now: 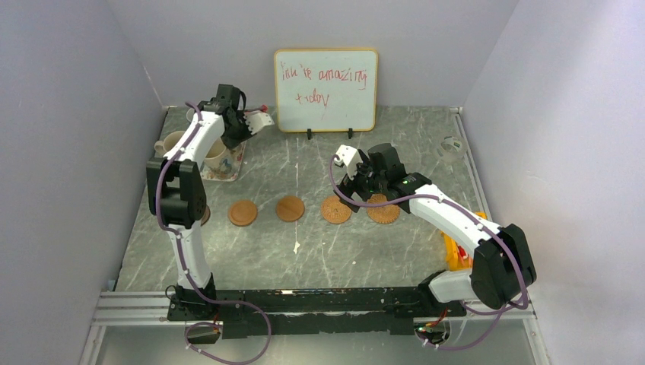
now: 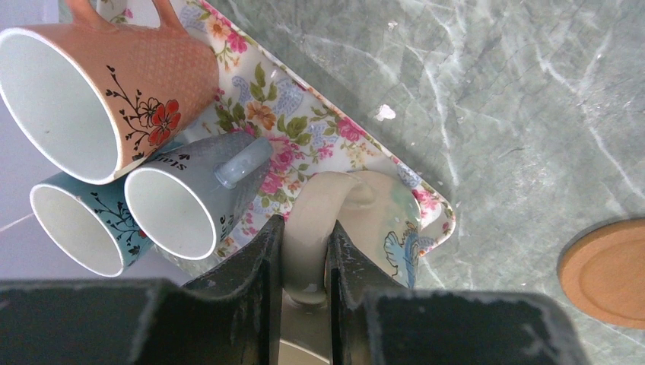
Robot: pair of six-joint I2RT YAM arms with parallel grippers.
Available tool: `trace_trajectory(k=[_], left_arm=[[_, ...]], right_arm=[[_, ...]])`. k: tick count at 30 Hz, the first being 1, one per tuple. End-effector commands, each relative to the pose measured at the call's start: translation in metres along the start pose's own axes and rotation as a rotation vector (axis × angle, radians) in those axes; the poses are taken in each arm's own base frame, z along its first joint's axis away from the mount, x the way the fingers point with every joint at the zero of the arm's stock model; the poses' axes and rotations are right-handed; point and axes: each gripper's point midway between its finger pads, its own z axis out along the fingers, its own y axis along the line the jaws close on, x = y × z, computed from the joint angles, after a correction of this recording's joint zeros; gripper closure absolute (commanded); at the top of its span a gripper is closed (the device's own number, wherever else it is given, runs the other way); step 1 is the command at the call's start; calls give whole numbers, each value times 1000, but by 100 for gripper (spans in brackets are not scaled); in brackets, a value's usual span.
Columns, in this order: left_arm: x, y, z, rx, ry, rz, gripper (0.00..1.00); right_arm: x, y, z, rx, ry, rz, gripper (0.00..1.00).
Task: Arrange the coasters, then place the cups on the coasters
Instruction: Pick up the cup from the tray, then place the cup at the center of the board.
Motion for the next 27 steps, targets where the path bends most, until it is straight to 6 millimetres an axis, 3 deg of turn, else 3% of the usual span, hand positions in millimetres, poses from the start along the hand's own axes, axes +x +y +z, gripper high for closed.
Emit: trace_trajectory(k=[1, 9, 16, 27], left_arm=[[-33, 29, -58, -116, -140, -22, 95], [-49, 32, -86, -142, -211, -27, 95], [-71, 21, -106, -157, -252, 12, 95], [-123, -46, -97, -89, -283, 124, 95]], right_arm=[[-8, 0, -2, -9, -35, -15, 1], [-9, -1, -3, -3, -37, -14, 1], [-9, -1, -3, -1, -36, -15, 1], [-10, -2, -4, 5, -41, -12, 1]])
